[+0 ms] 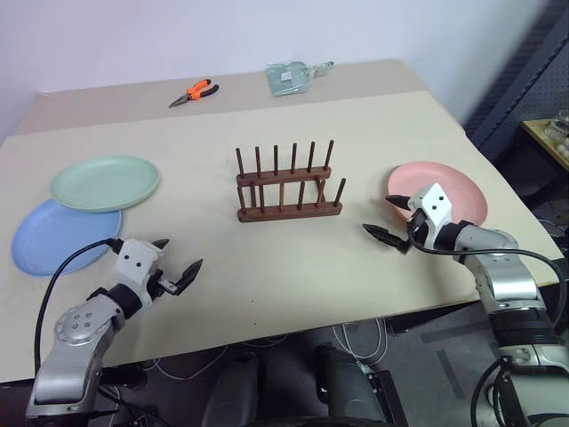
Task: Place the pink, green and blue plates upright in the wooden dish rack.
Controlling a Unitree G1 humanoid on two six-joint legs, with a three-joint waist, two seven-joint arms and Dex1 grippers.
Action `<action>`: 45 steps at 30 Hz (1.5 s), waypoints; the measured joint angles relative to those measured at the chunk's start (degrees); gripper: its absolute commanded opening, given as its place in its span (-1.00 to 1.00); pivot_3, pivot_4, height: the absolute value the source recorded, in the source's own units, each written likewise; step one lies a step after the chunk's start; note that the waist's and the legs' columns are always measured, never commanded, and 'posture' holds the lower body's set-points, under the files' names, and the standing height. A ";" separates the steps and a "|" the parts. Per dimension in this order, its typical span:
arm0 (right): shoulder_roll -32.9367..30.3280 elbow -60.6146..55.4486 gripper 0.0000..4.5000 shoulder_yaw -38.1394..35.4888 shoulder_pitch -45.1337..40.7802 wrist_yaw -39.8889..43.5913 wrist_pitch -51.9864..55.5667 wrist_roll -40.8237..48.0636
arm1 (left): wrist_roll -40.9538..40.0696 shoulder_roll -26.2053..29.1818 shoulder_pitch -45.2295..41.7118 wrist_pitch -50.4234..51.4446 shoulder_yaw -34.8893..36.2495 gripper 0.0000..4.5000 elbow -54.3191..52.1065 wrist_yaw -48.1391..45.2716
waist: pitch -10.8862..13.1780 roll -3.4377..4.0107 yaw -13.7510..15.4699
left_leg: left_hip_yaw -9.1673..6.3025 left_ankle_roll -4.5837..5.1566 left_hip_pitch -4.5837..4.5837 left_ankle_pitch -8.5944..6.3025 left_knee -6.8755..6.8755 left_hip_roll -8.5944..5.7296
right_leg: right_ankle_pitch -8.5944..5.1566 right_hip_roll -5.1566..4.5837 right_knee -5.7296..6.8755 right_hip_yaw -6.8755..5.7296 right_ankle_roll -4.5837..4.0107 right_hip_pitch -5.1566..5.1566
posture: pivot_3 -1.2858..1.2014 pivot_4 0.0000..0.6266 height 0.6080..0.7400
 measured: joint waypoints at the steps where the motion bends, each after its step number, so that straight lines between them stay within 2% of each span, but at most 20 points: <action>1: 0.20 0.04 0.98 0.00 0.00 -0.20 -0.16 -0.09 | 0.02 0.00 -0.15 0.00 -0.01 0.98 0.00 0.03 | 0.00 0.00 -0.01 | 0.00 0.00 0.00 0.00 0.00 0.00 | 0.00 0.00 0.00 0.00 0.00 0.00 | 0.03 -0.52 0.99; 7: 1.06 0.44 0.98 0.06 -0.20 -1.06 -0.10 -0.89 | -0.06 -1.34 -0.48 0.62 -1.85 0.98 -0.13 0.04 | 0.00 0.00 -0.02 | 0.00 0.00 0.00 0.00 0.00 0.00 | 0.00 0.00 0.00 0.00 0.00 0.00 | 0.03 -0.52 0.99; 12: 0.94 -1.60 0.98 0.18 0.16 -0.20 2.05 -0.90 | -0.31 -1.13 -9.05 1.95 -6.60 0.98 4.17 -3.64 | 0.00 0.01 0.19 | -0.05 0.00 -0.05 0.00 0.14 -0.04 | 0.00 0.01 0.02 -0.04 0.00 0.03 | 0.03 -0.52 0.99; 19: 0.79 -11.81 0.98 -1.64 6.88 -5.39 4.55 -1.06 | 4.48 -2.16 -33.29 -3.46 -16.95 0.98 30.61 -14.16 | -0.01 0.01 0.32 | -0.08 0.06 -0.13 -0.03 0.32 -0.18 | 0.11 -0.01 0.08 -0.11 0.21 0.06 | 0.03 -0.52 0.99; 22: 0.71 -16.62 0.98 -3.12 10.49 -7.85 6.80 -1.00 | 6.14 -4.41 -40.99 -7.44 -18.67 0.98 41.64 -17.09 | -0.02 0.02 0.23 | -0.08 0.09 -0.12 -0.05 0.37 -0.16 | 0.12 -0.02 0.08 -0.10 0.22 0.06 | 0.03 -0.52 0.99; 25: 0.70 -21.28 1.00 -4.82 13.91 -10.03 8.96 -0.98 | 6.96 -6.39 -46.10 -10.58 -19.81 0.62 49.65 -20.61 | -0.02 0.01 0.18 | -0.09 0.11 -0.12 -0.06 0.38 -0.15 | 0.11 0.00 0.10 -0.12 0.24 0.06 | 0.03 -0.52 0.99; 30: 0.71 -26.95 1.00 -6.29 16.51 -12.49 11.90 -0.89 | 8.49 -7.15 -49.69 -15.37 -21.07 -0.43 56.19 -25.79 | -0.03 0.02 0.14 | -0.08 0.13 -0.12 -0.07 0.40 -0.13 | 0.10 -0.02 0.09 -0.10 0.26 0.08 | 0.03 -0.52 0.99; 31: 0.71 -27.39 1.00 -6.38 16.49 -12.68 12.27 -0.89 | 8.63 -7.52 -49.70 -16.08 -21.01 -0.61 56.26 -25.82 | -0.03 0.02 0.16 | -0.09 0.13 -0.11 -0.07 0.40 -0.11 | 0.10 -0.02 0.09 -0.10 0.26 0.08 | 0.03 -0.52 0.99; 32: 0.71 -27.67 1.00 -6.37 16.44 -12.82 12.56 -0.88 | 8.79 -7.25 -49.69 -16.51 -20.98 -0.66 56.39 -26.05 | -0.03 0.01 0.16 | -0.12 0.13 -0.11 -0.07 0.41 -0.09 | 0.10 -0.01 0.10 -0.11 0.26 0.09 | 0.03 -0.52 0.99; 36: 0.73 -27.57 1.00 -5.47 15.56 -13.01 13.00 -1.01 | 8.43 -6.17 -46.71 -16.52 -20.80 -0.65 51.93 -28.51 | -0.04 0.02 -0.08 | -0.12 0.18 -0.10 -0.11 0.40 -0.07 | 0.08 -0.02 0.10 -0.05 0.28 0.08 | 0.03 -0.52 0.99; 42: 0.73 -24.51 1.00 -3.61 12.64 -12.56 12.46 -1.22 | 6.11 -1.80 -34.56 -11.59 -22.33 -0.65 31.79 -33.74 | -0.03 0.04 0.01 | -0.27 0.19 -0.11 -0.11 0.40 -0.04 | 0.05 -0.04 0.09 -0.01 0.23 0.07 | 0.03 -0.52 0.99; 45: 0.61 -22.96 1.00 -3.09 11.72 -11.93 12.00 -1.58 | 5.49 0.31 -31.36 -7.58 -22.38 -0.01 25.93 -33.24 | -0.03 0.05 0.17 | -0.27 0.19 -0.12 -0.11 0.42 -0.05 | -0.03 -0.05 0.09 -0.02 0.09 0.07 | 0.03 -0.52 0.99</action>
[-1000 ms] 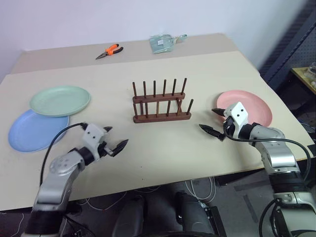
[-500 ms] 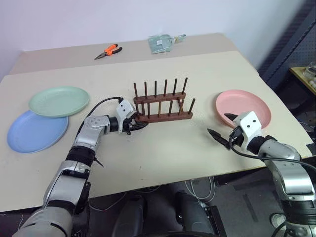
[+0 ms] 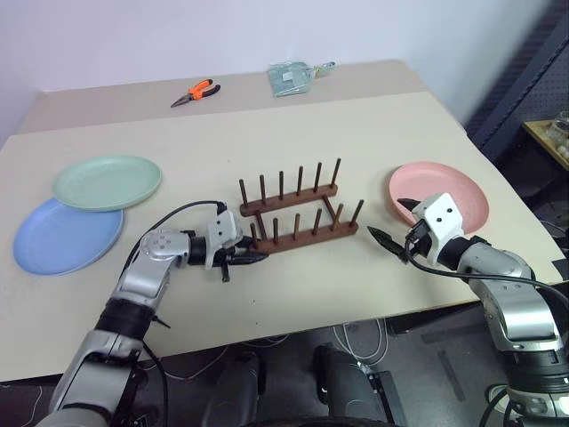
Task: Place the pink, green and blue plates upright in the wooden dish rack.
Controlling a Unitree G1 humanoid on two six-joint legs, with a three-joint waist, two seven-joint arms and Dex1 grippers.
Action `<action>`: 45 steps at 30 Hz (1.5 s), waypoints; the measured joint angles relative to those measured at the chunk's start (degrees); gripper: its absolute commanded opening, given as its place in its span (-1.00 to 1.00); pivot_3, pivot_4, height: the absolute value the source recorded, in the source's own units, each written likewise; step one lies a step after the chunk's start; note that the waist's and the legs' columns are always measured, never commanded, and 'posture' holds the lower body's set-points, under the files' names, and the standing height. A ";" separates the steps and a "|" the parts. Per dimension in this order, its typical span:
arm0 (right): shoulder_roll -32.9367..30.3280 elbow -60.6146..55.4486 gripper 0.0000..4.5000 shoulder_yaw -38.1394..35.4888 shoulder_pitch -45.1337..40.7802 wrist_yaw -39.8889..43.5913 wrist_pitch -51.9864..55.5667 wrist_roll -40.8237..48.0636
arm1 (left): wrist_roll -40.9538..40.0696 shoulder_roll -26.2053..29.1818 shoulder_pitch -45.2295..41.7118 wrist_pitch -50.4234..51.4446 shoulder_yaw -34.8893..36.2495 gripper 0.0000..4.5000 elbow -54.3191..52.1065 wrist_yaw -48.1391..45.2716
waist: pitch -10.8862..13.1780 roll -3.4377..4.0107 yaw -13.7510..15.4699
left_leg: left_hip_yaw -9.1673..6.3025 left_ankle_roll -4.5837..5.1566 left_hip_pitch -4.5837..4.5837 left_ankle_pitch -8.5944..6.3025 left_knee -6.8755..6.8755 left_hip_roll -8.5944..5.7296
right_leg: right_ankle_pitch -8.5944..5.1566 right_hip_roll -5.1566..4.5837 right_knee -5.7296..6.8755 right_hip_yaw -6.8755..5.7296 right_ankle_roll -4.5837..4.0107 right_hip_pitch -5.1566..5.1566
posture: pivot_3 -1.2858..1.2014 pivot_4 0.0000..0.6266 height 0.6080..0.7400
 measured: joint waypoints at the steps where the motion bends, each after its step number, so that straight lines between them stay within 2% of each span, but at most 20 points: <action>1: -0.37 0.48 1.00 0.18 -0.04 0.35 -0.25 -0.10 | 0.15 0.41 0.38 0.48 0.03 0.19 -0.85 0.75 | 0.00 0.00 0.05 | 0.00 0.00 0.00 0.00 0.00 -0.01 | 0.00 0.00 0.00 0.00 0.00 0.01 | 0.03 -0.52 0.99; 3: -1.64 1.32 1.00 0.23 0.10 0.92 -0.66 -0.69 | 0.42 1.31 1.41 1.53 0.35 0.62 -2.54 2.68 | 0.00 0.00 -0.03 | 0.02 0.00 0.00 0.00 0.00 -0.01 | -0.01 -0.01 0.00 0.01 0.02 0.01 | 0.03 -0.52 0.99; 4: -2.35 1.54 1.00 0.18 0.29 1.24 -0.79 -0.79 | 0.42 1.64 2.02 2.19 0.79 0.62 -3.32 3.80 | 0.00 0.00 -0.05 | 0.01 0.01 0.01 0.00 0.00 -0.01 | -0.02 0.00 0.00 0.00 0.02 0.01 | 0.03 -0.52 0.99; 5: -3.15 1.80 0.88 0.12 0.61 1.66 -0.84 -0.84 | 0.39 2.11 2.61 2.86 1.19 0.63 -4.19 4.62 | 0.00 0.00 -0.06 | 0.01 0.00 0.01 0.00 0.00 0.00 | -0.02 0.00 0.01 -0.01 0.02 0.01 | 0.03 -0.52 0.99; 8: -5.42 1.53 0.40 -1.19 3.94 3.98 -0.64 -0.34 | -0.62 5.04 7.50 5.36 3.47 0.63 -9.62 6.41 | 0.00 0.01 -0.43 | 0.02 0.06 0.06 -0.04 -0.04 0.05 | -0.03 0.04 0.03 0.00 0.04 0.00 | 0.03 -0.52 0.99; 11: -7.87 -2.79 -0.30 -1.47 7.53 7.62 1.00 1.78 | -3.72 9.66 16.04 9.64 8.33 0.25 -16.80 6.93 | -0.01 0.06 -1.19 | 0.04 0.13 0.10 -0.08 -0.09 0.14 | -0.05 0.09 0.04 0.05 0.02 -0.03 | 0.03 -0.52 0.99; 13: -8.29 -6.62 -0.78 -0.40 9.01 9.76 2.07 2.96 | -6.46 12.13 21.49 13.40 10.93 -0.18 -22.28 6.73 | -0.05 0.12 -1.45 | 0.03 0.13 0.11 -0.09 -0.09 0.16 | -0.19 0.07 0.03 0.04 0.20 -0.01 | 0.03 -0.52 0.99; 14: -8.21 -7.78 -0.98 0.87 9.21 10.22 2.25 2.98 | -7.46 12.14 23.04 15.25 11.07 -0.38 -24.72 6.97 | -0.07 0.15 -1.41 | 0.03 0.12 0.10 -0.09 -0.06 0.15 | -0.22 0.05 0.01 0.04 0.21 0.02 | 0.03 -0.52 0.99; 15: -7.97 -8.54 -1.00 2.30 9.38 10.36 2.25 2.76 | -8.15 11.30 24.04 16.94 10.46 -0.61 -26.97 7.62 | -0.09 0.18 -1.34 | 0.04 0.12 0.10 -0.10 -0.03 0.12 | -0.24 0.01 -0.01 0.04 0.21 0.06 | 0.03 -0.52 0.99; 18: -5.78 -7.75 -1.00 7.51 8.54 9.34 1.84 0.39 | -8.86 4.35 24.24 20.98 6.02 -0.61 -31.35 12.57 | -0.10 0.20 0.20 | 0.01 0.11 0.02 -0.10 0.10 0.00 | -0.26 -0.08 -0.08 0.02 0.24 0.12 | 0.03 -0.52 0.99; 22: -3.32 -4.00 -1.00 11.55 4.08 6.22 0.59 -4.10 | -7.14 -4.60 20.98 24.09 1.47 -0.61 -31.13 21.63 | -0.14 0.15 1.18 | 0.02 0.10 0.03 -0.09 0.17 -0.08 | -0.21 -0.11 -0.04 0.02 0.23 0.12 | 0.03 -0.52 0.99; 25: 0.12 0.15 -1.00 13.83 0.12 2.17 -1.49 -8.10 | -4.37 -8.82 18.45 23.78 0.07 -0.61 -29.08 28.00 | -0.19 0.16 1.14 | 0.04 0.10 0.07 -0.09 0.15 -0.07 | -0.16 -0.09 -0.01 0.03 0.15 0.13 | 0.03 -0.52 0.99; 28: 5.12 8.16 -1.00 16.47 -7.02 -3.34 -3.15 -12.61 | -1.32 -14.18 13.63 22.20 0.32 -0.61 -22.71 36.80 | -0.32 0.05 0.82 | 0.02 0.06 0.20 -0.06 0.17 -0.06 | -0.15 -0.03 0.01 0.03 0.17 0.24 | 0.03 -0.52 0.99; 34: 9.21 19.77 -1.00 17.02 -14.93 -8.28 -6.00 -15.37 | 0.41 -15.79 8.04 18.18 2.69 -0.61 -13.86 43.58 | -0.47 0.04 0.07 | 0.02 0.06 0.26 -0.05 0.10 -0.07 | -0.03 0.03 0.04 0.02 -0.03 0.26 | 0.03 -0.52 0.99; 38: 9.76 23.44 -1.00 16.93 -16.90 -9.12 -8.12 -15.92 | 0.78 -16.04 6.04 16.31 4.15 -0.61 -10.25 45.11 | -0.49 0.07 -0.18 | 0.02 0.06 0.28 -0.06 0.07 -0.08 | -0.01 0.05 0.05 0.02 0.02 0.26 | 0.03 -0.52 0.99; 41: 9.22 22.95 -0.65 16.11 -16.63 -8.41 -8.04 -15.49 | 1.11 -16.00 6.00 15.05 4.40 -0.63 -9.56 45.64 | -0.49 0.08 -0.17 | 0.02 0.06 0.28 -0.06 0.06 -0.07 | 0.00 0.05 0.06 0.03 0.03 0.25 | 0.03 -0.52 0.99; 44: 4.42 17.18 -0.04 13.40 -12.99 -6.30 -6.77 -14.28 | 0.28 -14.40 8.28 14.97 4.69 -0.63 -12.09 43.32 | -0.48 0.09 -0.08 | 0.01 0.07 0.16 -0.06 0.02 -0.08 | -0.06 0.00 0.03 0.03 0.13 0.19 | 0.03 -0.52 0.99; 45: 2.37 14.08 0.23 11.25 -11.20 -5.73 -5.50 -13.83 | -0.09 -13.36 9.68 14.67 4.62 -0.63 -13.74 41.80 | -0.48 0.10 -0.08 | 0.01 0.04 0.12 -0.09 0.02 -0.08 | -0.08 -0.02 0.02 0.04 0.14 0.15 | 0.03 -0.52 0.99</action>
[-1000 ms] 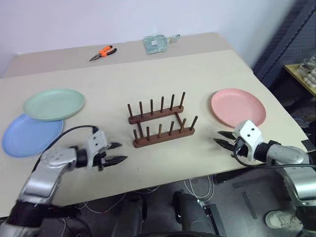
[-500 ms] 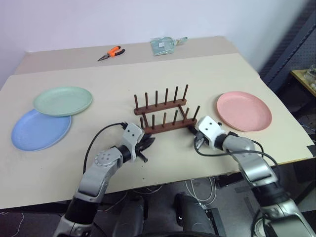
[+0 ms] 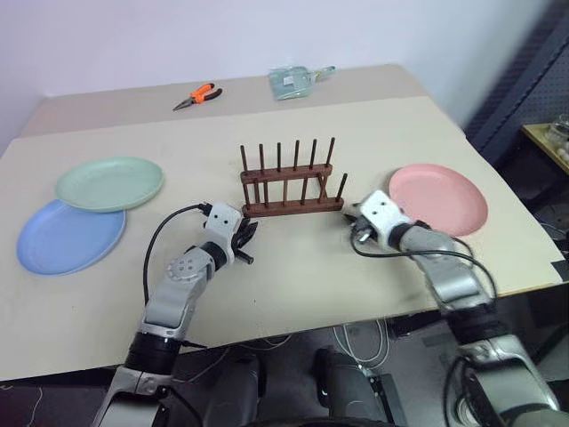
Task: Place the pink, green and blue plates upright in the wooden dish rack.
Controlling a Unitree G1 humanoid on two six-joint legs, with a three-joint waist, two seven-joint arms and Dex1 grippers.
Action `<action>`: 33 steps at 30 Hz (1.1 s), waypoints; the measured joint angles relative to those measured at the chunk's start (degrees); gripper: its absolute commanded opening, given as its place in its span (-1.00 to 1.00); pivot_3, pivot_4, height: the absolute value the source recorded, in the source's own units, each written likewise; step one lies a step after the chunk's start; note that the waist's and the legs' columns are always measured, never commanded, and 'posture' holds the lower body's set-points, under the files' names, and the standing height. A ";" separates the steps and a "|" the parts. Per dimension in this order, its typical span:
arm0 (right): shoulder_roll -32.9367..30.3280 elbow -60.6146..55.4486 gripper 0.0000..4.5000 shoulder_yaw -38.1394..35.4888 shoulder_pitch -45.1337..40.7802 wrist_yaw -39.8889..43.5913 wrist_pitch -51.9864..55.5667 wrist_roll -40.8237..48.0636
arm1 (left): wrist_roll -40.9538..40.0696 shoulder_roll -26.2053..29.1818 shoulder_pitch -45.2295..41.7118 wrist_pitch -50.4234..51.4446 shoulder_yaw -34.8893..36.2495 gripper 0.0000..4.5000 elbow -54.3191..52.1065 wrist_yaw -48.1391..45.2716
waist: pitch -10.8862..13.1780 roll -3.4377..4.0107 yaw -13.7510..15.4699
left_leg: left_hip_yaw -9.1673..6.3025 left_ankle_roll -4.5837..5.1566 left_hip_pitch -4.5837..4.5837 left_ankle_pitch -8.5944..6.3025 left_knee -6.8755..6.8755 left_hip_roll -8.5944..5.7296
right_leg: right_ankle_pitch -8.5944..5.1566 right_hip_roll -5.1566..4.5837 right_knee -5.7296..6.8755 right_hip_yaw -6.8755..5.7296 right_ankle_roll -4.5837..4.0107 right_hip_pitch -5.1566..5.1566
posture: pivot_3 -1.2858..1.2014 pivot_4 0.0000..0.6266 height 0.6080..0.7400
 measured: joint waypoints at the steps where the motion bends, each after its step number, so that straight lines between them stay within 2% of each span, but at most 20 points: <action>1: -1.89 -2.95 0.40 -2.01 1.53 0.28 1.33 0.29 | -0.41 0.70 1.48 -0.30 -0.08 -0.63 -1.54 -1.51 | 0.01 0.01 0.02 | 0.01 0.00 -0.04 -0.02 0.00 0.00 | -0.01 -0.02 -0.01 0.01 0.00 -0.04 | 0.03 -0.52 0.99; 5: -6.68 -9.79 0.40 -5.98 5.19 0.60 6.00 -0.33 | -4.06 0.66 5.80 -0.40 -1.97 -0.63 -6.18 -7.22 | 0.03 -0.02 0.02 | 0.03 0.00 -0.04 -0.03 0.02 0.03 | -0.06 -0.01 -0.04 0.00 -0.06 -0.04 | 0.03 -0.52 0.99; 9: -6.46 -9.01 0.40 -6.02 6.87 -1.55 11.33 -1.44 | -6.97 0.63 5.70 0.38 -3.71 -0.63 -9.78 -11.23 | 0.06 -0.02 0.02 | 0.07 0.00 -0.07 -0.02 0.07 0.03 | -0.07 -0.01 -0.04 0.01 -0.07 -0.05 | 0.03 -0.52 0.99; 12: -5.77 -6.73 0.01 -6.13 6.41 -3.00 13.23 -1.57 | -7.39 0.70 4.03 0.39 -4.47 -0.63 -10.54 -12.50 | 0.06 -0.02 0.01 | 0.13 0.00 -0.07 -0.03 0.07 0.03 | -0.06 -0.01 -0.04 0.01 -0.07 -0.04 | 0.03 -0.52 0.99; 15: -5.35 -5.38 -0.67 -6.10 5.78 -4.20 14.40 -1.48 | -7.54 0.47 2.92 0.53 -4.86 -0.63 -10.72 -13.05 | 0.06 -0.02 0.05 | 0.15 0.00 -0.09 -0.02 0.07 0.02 | -0.06 0.00 -0.04 0.00 -0.07 -0.05 | 0.03 -0.52 0.99; 17: -5.35 -5.07 -0.97 -6.10 5.49 -4.82 14.58 -1.50 | -7.51 0.58 2.84 0.54 -4.91 -0.63 -10.75 -13.20 | 0.07 -0.02 0.05 | 0.15 0.00 -0.10 -0.02 0.07 0.01 | -0.06 -0.01 -0.04 0.00 -0.06 -0.05 | 0.03 -0.52 0.99; 23: -5.59 -8.01 -0.97 -6.72 2.83 -4.43 10.64 0.20 | -7.13 1.11 3.39 0.20 -4.61 -0.63 -10.85 -12.47 | 0.16 0.10 -0.29 | 0.13 0.00 -0.10 -0.02 0.06 0.04 | -0.06 0.01 -0.03 0.02 -0.04 -0.10 | 0.03 -0.52 0.99; 26: -3.63 -12.67 -0.97 -10.73 -2.37 -2.41 9.85 6.93 | -6.93 1.17 4.03 -0.26 -3.23 -0.63 -10.88 -11.12 | 0.26 0.19 -0.29 | 0.06 0.00 -0.10 -0.02 0.06 0.06 | -0.14 0.03 -0.01 0.02 0.11 -0.11 | 0.03 -0.52 0.99; 28: 3.26 -18.36 -0.97 -16.47 -9.49 -2.08 16.59 21.00 | -6.98 1.88 4.86 -0.87 -1.67 -0.63 -10.89 -10.69 | 0.31 0.20 -0.58 | 0.01 0.01 -0.10 -0.02 0.04 0.12 | -0.01 0.09 0.03 0.03 -0.02 -0.15 | 0.03 -0.52 0.99; 33: 13.04 -27.39 -0.97 -21.81 -19.92 -5.65 30.29 49.92 | -7.58 2.22 5.42 -0.89 0.61 -0.63 -11.13 -10.63 | 0.28 0.14 0.43 | -0.31 0.01 -0.17 -0.03 0.03 0.06 | -0.03 0.03 -0.03 -0.22 -0.05 -0.07 | 0.03 -0.52 0.99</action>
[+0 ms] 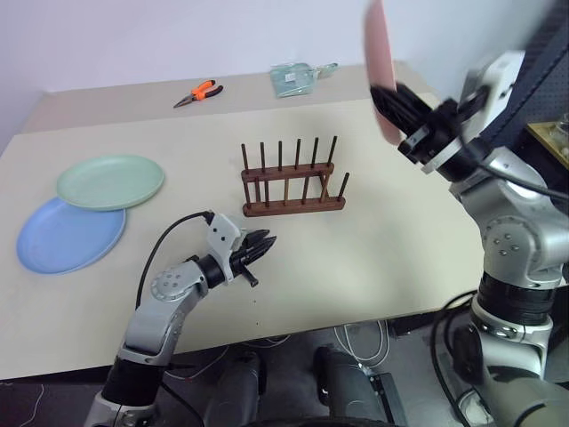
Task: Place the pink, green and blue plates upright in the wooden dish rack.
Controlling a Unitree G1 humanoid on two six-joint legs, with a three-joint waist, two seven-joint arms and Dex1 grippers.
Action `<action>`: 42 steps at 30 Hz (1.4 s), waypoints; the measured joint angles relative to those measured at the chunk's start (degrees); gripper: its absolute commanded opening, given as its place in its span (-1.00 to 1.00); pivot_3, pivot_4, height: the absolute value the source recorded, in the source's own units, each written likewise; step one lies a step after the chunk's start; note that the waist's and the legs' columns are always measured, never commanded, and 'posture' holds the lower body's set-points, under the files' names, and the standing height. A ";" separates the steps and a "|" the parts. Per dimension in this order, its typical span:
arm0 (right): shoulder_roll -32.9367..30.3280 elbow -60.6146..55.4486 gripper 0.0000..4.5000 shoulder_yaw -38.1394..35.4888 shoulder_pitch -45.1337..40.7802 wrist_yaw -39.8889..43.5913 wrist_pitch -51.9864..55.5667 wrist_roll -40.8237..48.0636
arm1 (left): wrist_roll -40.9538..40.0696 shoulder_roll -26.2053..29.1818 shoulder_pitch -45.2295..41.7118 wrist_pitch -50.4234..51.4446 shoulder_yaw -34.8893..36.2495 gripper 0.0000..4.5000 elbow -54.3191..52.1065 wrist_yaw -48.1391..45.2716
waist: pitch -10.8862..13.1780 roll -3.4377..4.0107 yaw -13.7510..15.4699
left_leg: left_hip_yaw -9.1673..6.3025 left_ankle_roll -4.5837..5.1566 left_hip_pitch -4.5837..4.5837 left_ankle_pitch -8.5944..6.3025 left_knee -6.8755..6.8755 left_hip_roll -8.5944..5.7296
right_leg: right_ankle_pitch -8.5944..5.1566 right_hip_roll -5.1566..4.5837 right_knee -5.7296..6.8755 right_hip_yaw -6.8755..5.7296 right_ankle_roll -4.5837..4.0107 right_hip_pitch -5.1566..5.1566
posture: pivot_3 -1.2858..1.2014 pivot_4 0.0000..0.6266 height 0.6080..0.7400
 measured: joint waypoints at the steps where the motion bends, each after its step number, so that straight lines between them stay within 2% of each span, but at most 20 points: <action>1: 1.58 0.15 -0.97 -0.04 -0.33 -1.53 1.54 3.20 | -0.08 -0.04 0.00 0.00 0.18 -0.63 -0.19 0.01 | 0.00 0.00 0.03 | 0.02 0.00 -0.01 0.00 0.00 -0.03 | -0.01 -0.03 -0.02 0.02 -0.02 0.00 | 0.03 -0.52 0.99; 3: 4.28 2.35 -0.97 -0.11 -0.59 -5.49 4.06 7.52 | -0.69 -0.36 0.09 0.05 0.35 -0.63 -0.91 0.22 | 0.01 0.01 -0.07 | 0.09 0.00 -0.01 0.00 0.03 -0.06 | -0.01 -0.06 -0.04 0.08 -0.04 -0.01 | 0.03 -0.52 0.99; 6: 4.57 5.66 -0.97 -0.42 -0.59 -9.13 5.74 9.64 | -1.30 -0.52 0.28 0.09 0.83 -0.63 -2.48 0.85 | 0.02 0.04 -0.30 | 0.12 0.00 -0.02 0.00 -0.02 -0.05 | -0.01 -0.06 -0.02 0.09 -0.03 -0.07 | 0.03 -0.52 0.99; 16: 5.07 15.86 -0.97 -0.76 -0.61 -13.81 8.36 13.42 | -2.48 -0.47 1.64 0.23 1.24 -0.63 -4.20 1.21 | 0.03 0.10 -0.70 | 0.18 0.00 -0.01 0.00 -0.07 -0.01 | 0.00 0.00 0.02 0.09 -0.02 -0.11 | 0.03 -0.52 0.99; 19: 5.09 19.99 -0.52 -1.44 -0.62 -14.57 8.80 13.97 | -2.49 -0.47 1.63 0.24 1.23 -0.63 -4.19 1.26 | 0.04 0.10 -0.69 | 0.18 0.00 -0.01 0.00 -0.07 -0.01 | 0.00 0.00 0.01 0.09 -0.02 -0.11 | 0.03 -0.52 0.99; 22: 4.08 21.43 0.12 -1.04 -0.75 -14.08 6.68 11.17 | -3.18 -0.57 1.62 1.05 1.32 -0.22 -4.18 1.65 | 0.05 0.12 -0.70 | 0.20 0.00 -0.01 0.00 -0.07 -0.01 | 0.00 0.00 0.01 0.09 -0.01 -0.11 | 0.03 -0.52 0.99; 26: -2.15 19.74 0.13 2.15 -2.34 -8.06 -2.22 1.84 | -3.80 -0.83 1.60 1.43 3.15 0.64 -3.93 3.17 | 0.06 0.14 -0.71 | 0.31 0.00 -0.02 0.00 -0.06 -0.02 | -0.02 0.01 0.00 0.08 0.02 -0.12 | 0.03 -0.52 0.99; 27: -3.78 19.01 0.13 3.16 -2.67 -6.45 -4.60 -0.87 | -3.83 -0.94 1.45 1.39 3.98 0.93 -3.74 3.81 | 0.06 0.13 -0.71 | 0.33 0.00 -0.02 0.00 -0.06 -0.02 | -0.02 0.01 0.00 0.07 0.02 -0.11 | 0.03 -0.52 0.99; 29: -8.80 18.25 0.13 6.19 -2.95 -2.94 -9.71 -7.24 | -4.06 -2.28 0.21 1.07 6.87 0.97 -2.86 6.74 | 0.07 0.11 -0.67 | 0.38 0.00 -0.02 0.00 -0.05 -0.02 | -0.09 0.00 -0.01 0.07 0.15 -0.11 | 0.03 -0.52 0.99; 30: -10.30 18.25 0.25 6.86 -3.22 -1.60 -11.65 -9.55 | -4.08 -2.75 -0.73 0.82 8.89 0.99 -2.21 8.60 | 0.07 0.10 -0.63 | 0.37 0.00 -0.02 0.00 -0.05 -0.02 | -0.10 0.01 -0.01 0.06 0.15 -0.11 | 0.03 -0.52 0.99; 33: -14.50 16.97 0.71 9.70 -3.67 4.46 -16.45 -14.65 | -2.90 -5.33 -6.20 -0.89 17.52 1.00 1.95 20.57 | 0.10 0.06 -0.68 | 0.28 0.00 -0.01 0.00 -0.05 0.00 | -0.06 0.02 0.01 0.07 0.20 -0.13 | 0.03 -0.52 0.99; 34: -15.66 14.81 0.97 11.83 -3.79 6.84 -17.84 -16.55 | -1.70 -5.73 -9.09 -1.18 21.89 1.00 3.89 27.11 | 0.14 0.01 -0.85 | 0.22 0.00 -0.01 0.00 -0.06 0.03 | 0.01 0.07 0.02 0.07 0.35 -0.17 | 0.03 -0.52 0.99; 36: -16.23 9.71 0.99 17.17 -4.04 10.19 -20.89 -20.38 | 0.25 -5.32 -13.73 -0.84 31.00 1.00 6.05 38.67 | 0.12 -0.04 -1.47 | 0.21 0.00 0.04 0.00 -0.09 0.05 | 0.02 0.15 0.03 0.08 0.36 -0.18 | 0.03 -0.52 0.99; 38: -15.08 7.39 0.99 21.09 -3.90 11.96 -22.29 -22.53 | 0.44 -4.69 -15.83 1.15 36.31 1.00 6.87 45.34 | 0.12 -0.04 -1.41 | 0.16 -0.01 0.03 0.00 -0.10 0.03 | 0.06 0.08 0.04 0.07 0.30 -0.16 | 0.03 -0.52 0.99; 42: -10.88 5.95 0.99 25.05 -1.85 12.99 -22.92 -23.69 | -4.72 -5.04 -18.08 7.62 43.02 1.00 9.67 50.64 | 0.24 -0.31 -0.14 | 0.08 -0.04 -0.08 0.01 0.03 -0.08 | 0.10 -0.02 0.00 0.04 0.26 -0.11 | 0.03 -0.52 0.99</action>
